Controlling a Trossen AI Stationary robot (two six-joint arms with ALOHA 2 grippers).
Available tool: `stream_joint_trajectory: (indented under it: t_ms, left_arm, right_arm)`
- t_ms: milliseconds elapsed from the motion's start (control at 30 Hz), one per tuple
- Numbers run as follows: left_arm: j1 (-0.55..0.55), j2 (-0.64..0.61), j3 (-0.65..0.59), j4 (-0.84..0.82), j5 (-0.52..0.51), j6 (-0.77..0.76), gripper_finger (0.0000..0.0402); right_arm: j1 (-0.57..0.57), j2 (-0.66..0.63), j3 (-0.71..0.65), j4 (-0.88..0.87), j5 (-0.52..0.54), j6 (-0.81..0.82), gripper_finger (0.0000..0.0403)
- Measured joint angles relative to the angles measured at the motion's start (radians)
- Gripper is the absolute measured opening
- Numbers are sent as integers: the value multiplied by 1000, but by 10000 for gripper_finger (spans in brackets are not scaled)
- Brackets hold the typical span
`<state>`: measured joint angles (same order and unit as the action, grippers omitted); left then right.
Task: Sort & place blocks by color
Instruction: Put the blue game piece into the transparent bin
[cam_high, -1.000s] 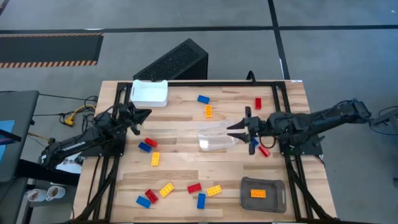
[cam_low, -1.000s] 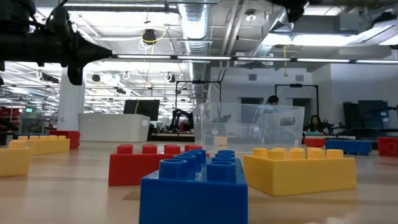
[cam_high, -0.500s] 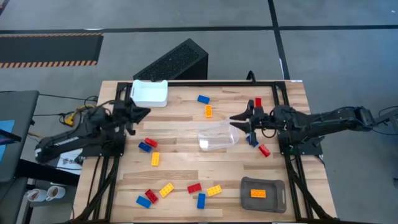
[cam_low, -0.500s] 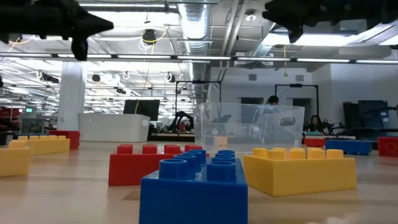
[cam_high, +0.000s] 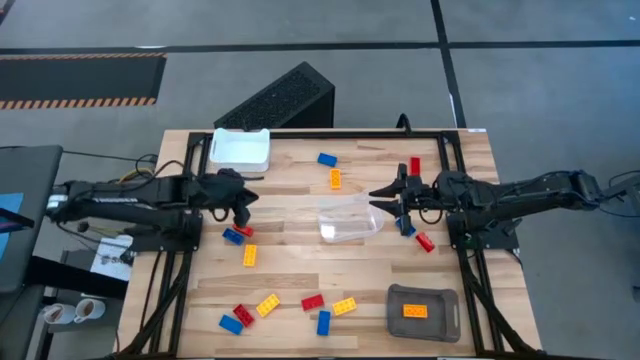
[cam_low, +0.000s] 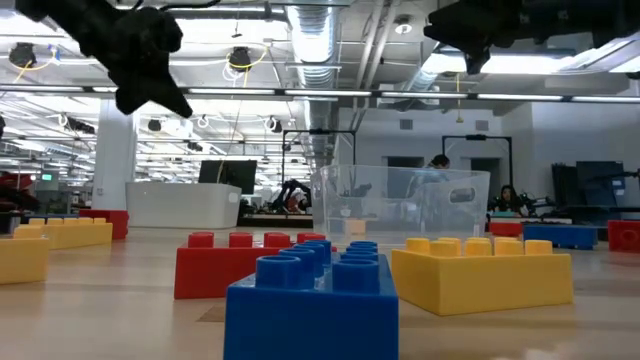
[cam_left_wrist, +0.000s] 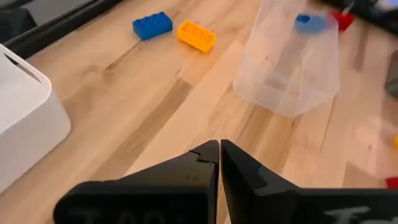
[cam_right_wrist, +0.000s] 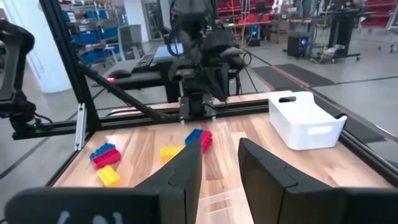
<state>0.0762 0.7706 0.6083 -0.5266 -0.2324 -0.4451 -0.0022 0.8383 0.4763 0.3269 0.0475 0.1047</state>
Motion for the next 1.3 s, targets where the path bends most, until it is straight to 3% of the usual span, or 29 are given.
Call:
stream_joint_trajectory:
  t_ms: [133,300,467,667,800,933,1300]
  left_arm:
    - [-46,88,65,-3,-76,2,0]
    - [-8,239,161,48,-87,154,22]
    - [104,429,288,57,-66,341,104]
    - [249,666,428,140,36,627,219]
    - [341,839,536,140,138,789,266]
    - [418,999,641,147,247,884,280]
    - [493,1278,956,-19,274,1110,267]
  right_arm:
    - [0,0,0,3,0,0,127]
    - [0,0,0,25,0,4,127]
    - [1,0,0,34,0,11,127]
    - [-9,0,0,30,2,3,127]
    - [-14,0,0,26,2,2,127]
    - [-14,0,0,9,1,0,127]
    - [-14,0,1,-48,2,0,127]
